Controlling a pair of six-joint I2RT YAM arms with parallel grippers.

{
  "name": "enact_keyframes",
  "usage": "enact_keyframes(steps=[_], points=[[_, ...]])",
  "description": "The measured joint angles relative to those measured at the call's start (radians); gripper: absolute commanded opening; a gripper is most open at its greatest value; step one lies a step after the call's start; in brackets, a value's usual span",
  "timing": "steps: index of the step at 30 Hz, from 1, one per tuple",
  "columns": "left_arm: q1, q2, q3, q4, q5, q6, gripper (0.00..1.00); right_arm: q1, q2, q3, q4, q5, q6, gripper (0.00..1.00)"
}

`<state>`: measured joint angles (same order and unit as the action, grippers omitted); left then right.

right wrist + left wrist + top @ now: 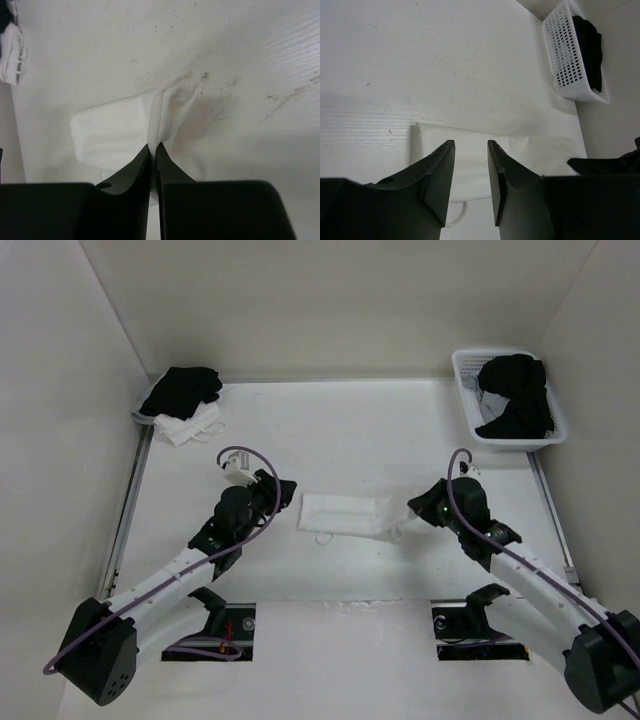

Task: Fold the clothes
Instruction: Fold the tank top

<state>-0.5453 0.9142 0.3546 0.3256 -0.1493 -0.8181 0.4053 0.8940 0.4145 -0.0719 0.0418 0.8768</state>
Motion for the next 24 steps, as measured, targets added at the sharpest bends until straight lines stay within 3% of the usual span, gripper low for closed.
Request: enact_keyframes(steps=[4, 9, 17, 24], points=[[-0.012, -0.002, 0.0, 0.0, 0.001, -0.012, 0.31, 0.04, -0.019, 0.106, -0.143, 0.055, -0.044, 0.11], [-0.012, -0.049, -0.009, 0.0, 0.001, -0.024, 0.31, 0.206, 0.076, 0.267, -0.218, 0.126, -0.057, 0.12], [-0.009, -0.143, -0.058, 0.0, 0.014, -0.035, 0.32, 0.413, 0.369, 0.48, -0.248, 0.205, -0.054, 0.12], [0.024, -0.179, -0.108, -0.001, 0.038, -0.043, 0.32, 0.504, 0.626, 0.676, -0.276, 0.235, -0.054, 0.11]])
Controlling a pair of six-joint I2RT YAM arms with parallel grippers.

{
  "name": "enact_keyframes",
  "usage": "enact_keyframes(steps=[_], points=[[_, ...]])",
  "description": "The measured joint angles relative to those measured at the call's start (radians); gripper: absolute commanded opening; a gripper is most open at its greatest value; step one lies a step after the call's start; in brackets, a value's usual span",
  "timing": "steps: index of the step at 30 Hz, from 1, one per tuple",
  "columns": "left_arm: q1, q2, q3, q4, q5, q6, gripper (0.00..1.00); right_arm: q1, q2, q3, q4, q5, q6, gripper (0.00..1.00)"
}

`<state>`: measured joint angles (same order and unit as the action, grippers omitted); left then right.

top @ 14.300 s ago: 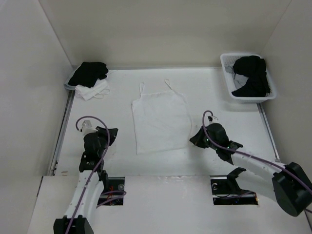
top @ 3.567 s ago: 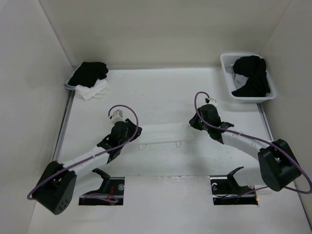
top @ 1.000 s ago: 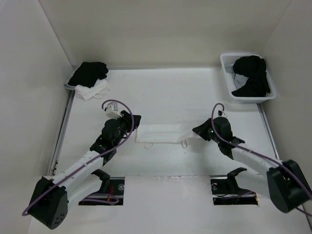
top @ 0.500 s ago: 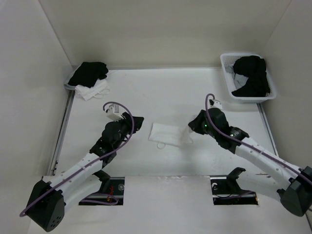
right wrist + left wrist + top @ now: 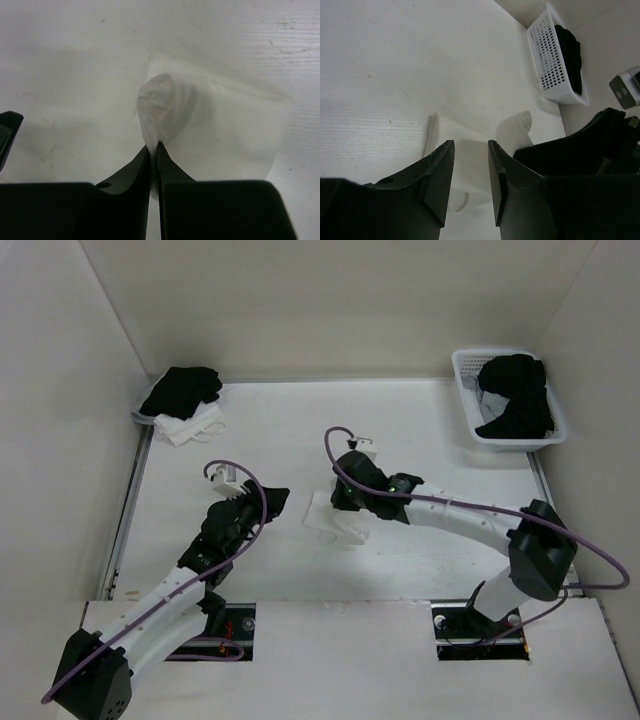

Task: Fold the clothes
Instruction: Fold the tank top

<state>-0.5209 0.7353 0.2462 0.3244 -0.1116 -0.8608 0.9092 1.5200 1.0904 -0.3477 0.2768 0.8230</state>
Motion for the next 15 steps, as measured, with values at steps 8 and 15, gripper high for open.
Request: enact_keyframes(steps=[8, 15], points=[[0.085, -0.013, -0.011, -0.001, 0.051, -0.004, 0.32, 0.031, 0.248, 0.183, -0.006, 0.004, 0.011, 0.44], [0.121, -0.004, -0.012, 0.001, 0.079, -0.005, 0.32, 0.062, 0.275, 0.19, 0.014, -0.009, 0.016, 0.47]])
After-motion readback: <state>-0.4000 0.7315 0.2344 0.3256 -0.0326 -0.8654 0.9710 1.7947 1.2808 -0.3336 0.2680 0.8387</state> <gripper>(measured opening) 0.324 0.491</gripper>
